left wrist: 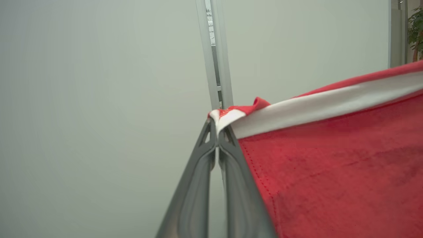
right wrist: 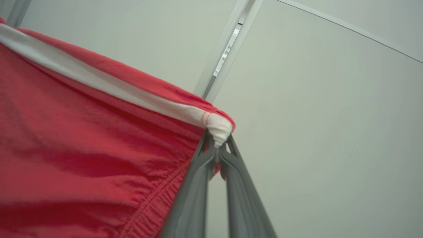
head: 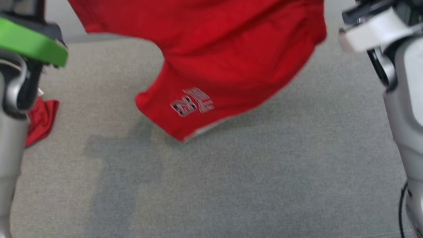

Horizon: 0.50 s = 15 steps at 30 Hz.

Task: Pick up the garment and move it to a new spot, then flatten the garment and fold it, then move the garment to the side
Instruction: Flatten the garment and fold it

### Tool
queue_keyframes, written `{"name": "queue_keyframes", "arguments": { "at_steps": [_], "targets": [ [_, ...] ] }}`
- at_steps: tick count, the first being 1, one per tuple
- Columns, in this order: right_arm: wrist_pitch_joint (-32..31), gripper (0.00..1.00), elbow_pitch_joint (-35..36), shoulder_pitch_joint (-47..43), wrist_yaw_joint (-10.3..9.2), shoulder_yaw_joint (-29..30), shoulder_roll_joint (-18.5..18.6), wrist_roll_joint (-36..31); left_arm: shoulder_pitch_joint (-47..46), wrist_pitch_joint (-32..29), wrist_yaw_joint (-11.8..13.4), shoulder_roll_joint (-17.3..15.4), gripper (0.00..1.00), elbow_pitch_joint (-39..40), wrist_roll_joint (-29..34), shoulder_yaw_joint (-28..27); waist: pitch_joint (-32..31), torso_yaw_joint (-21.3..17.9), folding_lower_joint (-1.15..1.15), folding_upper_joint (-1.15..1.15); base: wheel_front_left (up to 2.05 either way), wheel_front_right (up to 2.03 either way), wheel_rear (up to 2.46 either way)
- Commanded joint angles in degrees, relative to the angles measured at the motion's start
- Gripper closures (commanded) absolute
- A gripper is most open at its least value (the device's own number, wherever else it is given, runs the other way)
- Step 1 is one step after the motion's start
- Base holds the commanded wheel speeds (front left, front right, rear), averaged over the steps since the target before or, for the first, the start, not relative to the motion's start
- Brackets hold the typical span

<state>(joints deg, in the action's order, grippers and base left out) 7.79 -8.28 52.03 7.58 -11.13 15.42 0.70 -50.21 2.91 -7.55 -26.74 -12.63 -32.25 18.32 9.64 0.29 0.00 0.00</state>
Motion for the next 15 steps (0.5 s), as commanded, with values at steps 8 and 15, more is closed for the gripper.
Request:
{"name": "queue_keyframes", "arguments": {
  "at_steps": [8,15],
  "targets": [
    [6.0,1.0,-14.7,18.3,-0.2,3.2,-5.5,-12.0,-15.5,8.3,0.3,1.8,1.0,-12.9,1.8,-2.0,13.9,0.4,0.0,0.0,0.0,0.0,0.0],
    [7.4,1.0,-22.0,15.5,-0.2,5.1,-7.6,-15.9,-10.7,12.1,0.2,4.9,1.0,-20.0,-0.8,-2.9,12.6,1.7,0.0,0.0,0.0,0.0,0.0]
  ]
}}
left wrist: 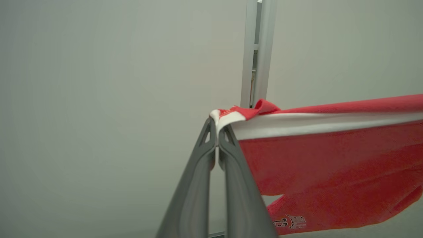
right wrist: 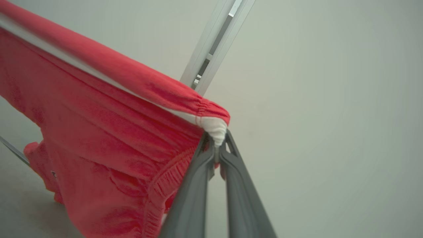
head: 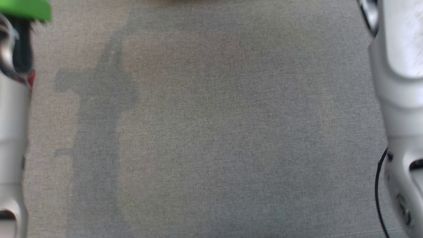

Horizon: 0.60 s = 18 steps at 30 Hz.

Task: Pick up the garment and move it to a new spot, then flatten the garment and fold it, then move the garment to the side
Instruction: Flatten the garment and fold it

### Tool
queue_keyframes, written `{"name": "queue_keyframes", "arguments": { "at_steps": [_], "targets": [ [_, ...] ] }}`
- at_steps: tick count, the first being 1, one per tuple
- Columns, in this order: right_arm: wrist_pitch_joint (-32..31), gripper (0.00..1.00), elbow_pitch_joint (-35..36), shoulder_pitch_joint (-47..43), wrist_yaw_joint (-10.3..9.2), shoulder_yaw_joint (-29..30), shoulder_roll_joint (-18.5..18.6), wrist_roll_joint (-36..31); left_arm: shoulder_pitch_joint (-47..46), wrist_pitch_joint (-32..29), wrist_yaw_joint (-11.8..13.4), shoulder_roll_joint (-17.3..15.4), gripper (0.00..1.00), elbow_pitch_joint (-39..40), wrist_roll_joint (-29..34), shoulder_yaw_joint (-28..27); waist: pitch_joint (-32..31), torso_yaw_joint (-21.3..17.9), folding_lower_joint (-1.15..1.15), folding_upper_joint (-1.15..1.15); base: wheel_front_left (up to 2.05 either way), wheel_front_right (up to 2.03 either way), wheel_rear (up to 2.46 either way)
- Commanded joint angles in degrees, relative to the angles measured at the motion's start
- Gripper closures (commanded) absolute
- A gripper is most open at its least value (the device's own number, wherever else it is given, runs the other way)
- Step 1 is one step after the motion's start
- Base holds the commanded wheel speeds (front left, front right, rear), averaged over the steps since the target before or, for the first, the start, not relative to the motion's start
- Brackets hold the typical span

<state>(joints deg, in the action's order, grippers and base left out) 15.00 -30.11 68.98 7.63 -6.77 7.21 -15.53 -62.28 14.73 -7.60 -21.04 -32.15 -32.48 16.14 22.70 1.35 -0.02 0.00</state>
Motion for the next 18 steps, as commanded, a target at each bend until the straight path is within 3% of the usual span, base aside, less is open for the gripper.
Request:
{"name": "queue_keyframes", "arguments": {
  "at_steps": [1,6,13,18],
  "targets": [
    [0.2,1.0,-0.4,-3.5,-0.26,0.6,0.2,0.3,3.4,0.4,0.3,-0.5,1.0,-1.2,-1.4,-0.8,-0.8,0.7,0.02,0.0,0.0,0.0,0.0],
    [0.1,1.0,-0.2,-17.3,-0.33,-2.8,-0.7,2.6,18.0,0.5,0.3,1.2,1.0,-3.9,-4.5,-4.0,-2.1,0.7,0.02,0.0,0.0,0.0,0.0],
    [0.1,1.0,1.1,-36.5,-0.39,-5.2,-1.8,7.8,37.4,0.5,0.3,7.3,1.0,-5.3,-4.7,-6.6,-5.7,1.2,0.02,0.0,0.0,0.0,0.0],
    [0.1,1.0,2.9,-46.4,-0.37,-4.7,-1.9,10.8,46.2,0.6,0.3,11.0,1.0,-5.8,-3.6,-8.2,-9.5,1.8,0.02,0.0,0.0,0.0,0.0]
  ]
}}
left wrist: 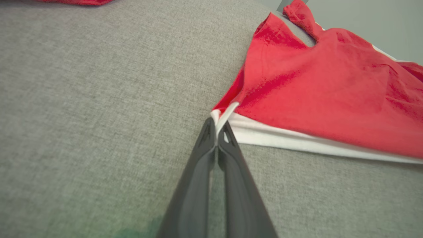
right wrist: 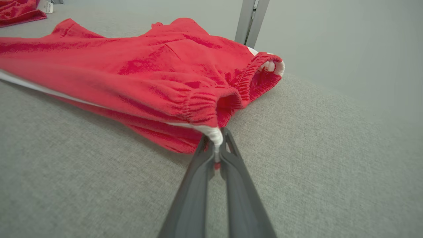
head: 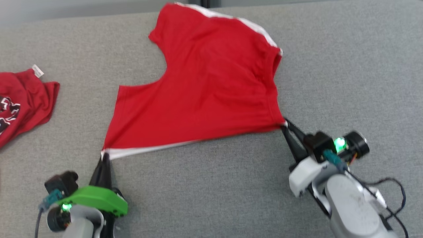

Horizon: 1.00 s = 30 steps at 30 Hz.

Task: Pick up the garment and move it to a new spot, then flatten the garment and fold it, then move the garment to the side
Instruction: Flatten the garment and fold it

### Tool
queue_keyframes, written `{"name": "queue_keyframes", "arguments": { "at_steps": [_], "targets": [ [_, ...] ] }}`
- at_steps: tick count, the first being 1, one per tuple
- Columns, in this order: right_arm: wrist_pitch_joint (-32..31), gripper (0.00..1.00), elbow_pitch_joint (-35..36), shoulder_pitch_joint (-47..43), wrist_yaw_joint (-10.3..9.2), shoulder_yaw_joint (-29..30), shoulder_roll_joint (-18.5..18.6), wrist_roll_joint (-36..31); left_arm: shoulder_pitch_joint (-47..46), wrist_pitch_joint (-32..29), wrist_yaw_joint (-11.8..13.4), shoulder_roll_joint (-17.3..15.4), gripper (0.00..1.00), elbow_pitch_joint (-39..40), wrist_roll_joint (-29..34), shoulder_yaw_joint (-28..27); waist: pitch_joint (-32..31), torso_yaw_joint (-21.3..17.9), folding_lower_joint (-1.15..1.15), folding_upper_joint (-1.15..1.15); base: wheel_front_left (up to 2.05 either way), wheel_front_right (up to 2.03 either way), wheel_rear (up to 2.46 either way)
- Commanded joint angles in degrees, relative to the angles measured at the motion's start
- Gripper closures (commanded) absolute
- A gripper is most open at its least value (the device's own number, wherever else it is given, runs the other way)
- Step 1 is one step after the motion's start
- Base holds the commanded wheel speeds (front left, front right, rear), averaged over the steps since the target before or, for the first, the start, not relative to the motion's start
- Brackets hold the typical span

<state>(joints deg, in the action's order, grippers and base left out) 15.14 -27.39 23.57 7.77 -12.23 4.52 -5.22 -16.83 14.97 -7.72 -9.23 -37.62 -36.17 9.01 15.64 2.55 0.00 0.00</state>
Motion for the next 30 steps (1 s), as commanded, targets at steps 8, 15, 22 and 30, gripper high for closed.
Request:
{"name": "queue_keyframes", "arguments": {
  "at_steps": [8,15,22,30],
  "targets": [
    [0.0,1.0,3.9,-14.9,-0.55,3.8,0.9,3.7,11.0,0.3,0.5,2.7,1.0,0.0,3.4,-5.1,-10.1,1.0,0.0,0.0,0.0,0.0,0.0],
    [0.0,1.0,6.4,-24.5,-0.57,3.5,2.3,6.4,18.5,0.3,0.5,4.3,1.0,1.9,6.5,-6.8,-15.3,0.1,0.0,0.0,0.0,0.0,0.0],
    [0.0,1.0,10.4,-26.1,-0.55,3.3,2.0,7.4,17.2,0.3,0.5,4.9,1.0,6.2,10.7,-5.6,-14.6,-1.4,0.0,0.0,0.0,0.0,0.0],
    [0.0,1.0,14.1,-18.2,-0.39,4.0,-0.7,7.8,4.1,0.2,0.4,2.5,1.0,7.4,10.6,-1.5,-7.7,-4.0,0.0,0.0,0.0,0.0,0.0]
  ]
}}
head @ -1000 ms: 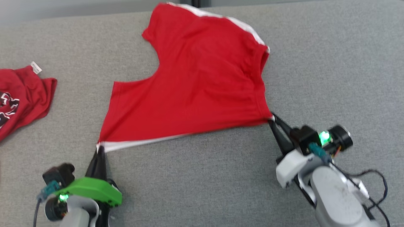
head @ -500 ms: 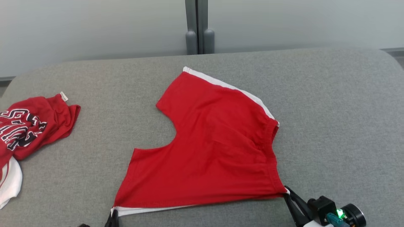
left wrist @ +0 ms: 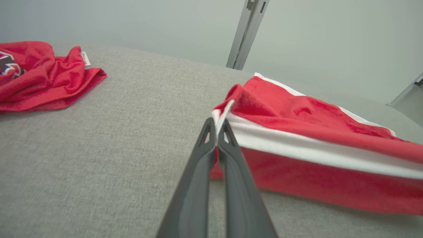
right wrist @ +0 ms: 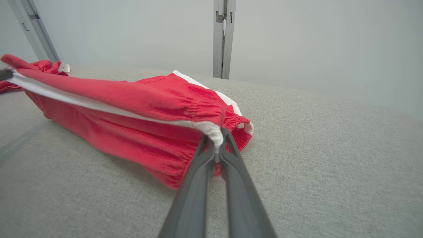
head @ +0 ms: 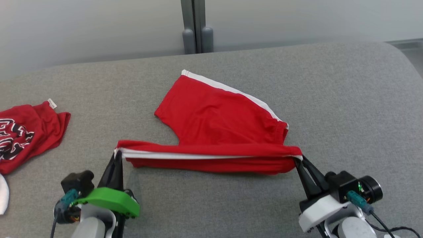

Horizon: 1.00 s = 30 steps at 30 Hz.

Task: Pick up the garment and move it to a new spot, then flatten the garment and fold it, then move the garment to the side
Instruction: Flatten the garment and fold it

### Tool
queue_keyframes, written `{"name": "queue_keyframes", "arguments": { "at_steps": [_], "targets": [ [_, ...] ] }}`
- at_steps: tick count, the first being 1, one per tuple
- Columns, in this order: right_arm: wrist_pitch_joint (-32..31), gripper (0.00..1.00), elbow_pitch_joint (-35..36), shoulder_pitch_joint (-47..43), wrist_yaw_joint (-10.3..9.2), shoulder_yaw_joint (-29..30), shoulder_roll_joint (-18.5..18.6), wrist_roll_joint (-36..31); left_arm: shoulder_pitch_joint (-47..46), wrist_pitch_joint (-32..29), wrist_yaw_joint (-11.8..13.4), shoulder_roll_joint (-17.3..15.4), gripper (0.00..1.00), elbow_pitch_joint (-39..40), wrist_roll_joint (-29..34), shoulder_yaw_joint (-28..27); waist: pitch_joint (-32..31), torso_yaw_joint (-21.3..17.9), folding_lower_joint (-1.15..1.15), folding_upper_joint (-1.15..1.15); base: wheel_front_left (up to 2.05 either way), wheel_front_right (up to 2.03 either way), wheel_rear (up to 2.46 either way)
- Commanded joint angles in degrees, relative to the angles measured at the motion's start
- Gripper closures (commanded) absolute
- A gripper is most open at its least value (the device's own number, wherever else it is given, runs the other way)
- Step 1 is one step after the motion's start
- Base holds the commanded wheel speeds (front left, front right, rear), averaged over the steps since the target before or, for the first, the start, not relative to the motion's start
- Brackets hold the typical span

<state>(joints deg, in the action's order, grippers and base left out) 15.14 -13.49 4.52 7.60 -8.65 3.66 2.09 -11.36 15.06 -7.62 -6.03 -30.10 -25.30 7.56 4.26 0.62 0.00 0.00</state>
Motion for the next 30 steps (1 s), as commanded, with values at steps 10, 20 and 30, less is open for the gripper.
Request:
{"name": "queue_keyframes", "arguments": {
  "at_steps": [10,20,30],
  "targets": [
    [0.0,1.0,0.5,11.6,-0.16,-1.1,-0.6,5.5,-18.6,0.1,0.2,-4.7,1.0,-5.6,-1.5,7.2,13.6,-5.5,0.0,0.0,0.0,0.0,0.0],
    [0.0,1.0,-2.1,18.9,-0.16,-3.4,-0.7,13.0,-33.0,0.1,0.2,-6.0,1.0,-12.8,-0.3,11.1,20.2,-8.4,0.0,0.0,0.0,0.0,0.0],
    [0.0,1.0,-2.7,22.2,-0.16,-6.5,-0.7,15.8,-41.8,0.1,0.4,-6.5,1.0,-20.3,3.1,11.7,23.2,-11.1,0.0,0.0,0.0,0.0,0.0]
  ]
}}
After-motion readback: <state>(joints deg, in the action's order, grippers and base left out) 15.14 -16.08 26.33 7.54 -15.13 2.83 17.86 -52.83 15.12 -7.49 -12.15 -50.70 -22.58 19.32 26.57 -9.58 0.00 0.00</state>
